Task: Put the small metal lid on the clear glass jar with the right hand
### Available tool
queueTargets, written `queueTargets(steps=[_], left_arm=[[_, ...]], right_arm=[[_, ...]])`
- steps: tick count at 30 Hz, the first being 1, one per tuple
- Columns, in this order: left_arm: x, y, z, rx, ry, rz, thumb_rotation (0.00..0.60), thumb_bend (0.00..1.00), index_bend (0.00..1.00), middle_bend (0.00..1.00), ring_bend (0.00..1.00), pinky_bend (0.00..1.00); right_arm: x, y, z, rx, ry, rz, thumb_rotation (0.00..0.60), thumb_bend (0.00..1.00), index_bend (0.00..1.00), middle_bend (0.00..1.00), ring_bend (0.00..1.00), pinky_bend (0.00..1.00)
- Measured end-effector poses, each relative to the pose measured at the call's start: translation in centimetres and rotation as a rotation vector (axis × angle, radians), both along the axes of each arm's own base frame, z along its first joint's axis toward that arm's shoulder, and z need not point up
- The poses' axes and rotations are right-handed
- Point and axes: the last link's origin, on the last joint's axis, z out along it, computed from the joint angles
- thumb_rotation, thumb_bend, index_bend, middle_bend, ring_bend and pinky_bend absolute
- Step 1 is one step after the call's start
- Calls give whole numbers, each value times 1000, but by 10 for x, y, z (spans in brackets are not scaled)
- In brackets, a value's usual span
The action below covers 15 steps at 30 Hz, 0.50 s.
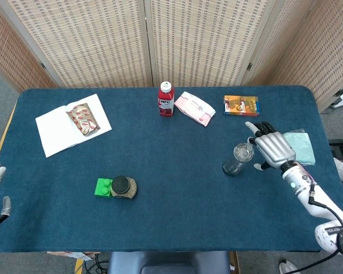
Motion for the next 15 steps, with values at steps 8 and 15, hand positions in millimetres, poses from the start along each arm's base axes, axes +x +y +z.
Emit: queueTargets(steps=[8, 15], left_arm=[[0, -1, 0, 3, 2, 0, 600, 540, 0, 58, 0, 0], [-1, 0, 0, 1, 6, 6, 600, 540, 0, 58, 0, 0]], right_arm=[[2, 1, -4, 6, -1, 0, 600, 137, 457, 0, 0, 0], [5, 4, 7, -24, -62, -2, 600, 137, 457, 0, 0, 0]])
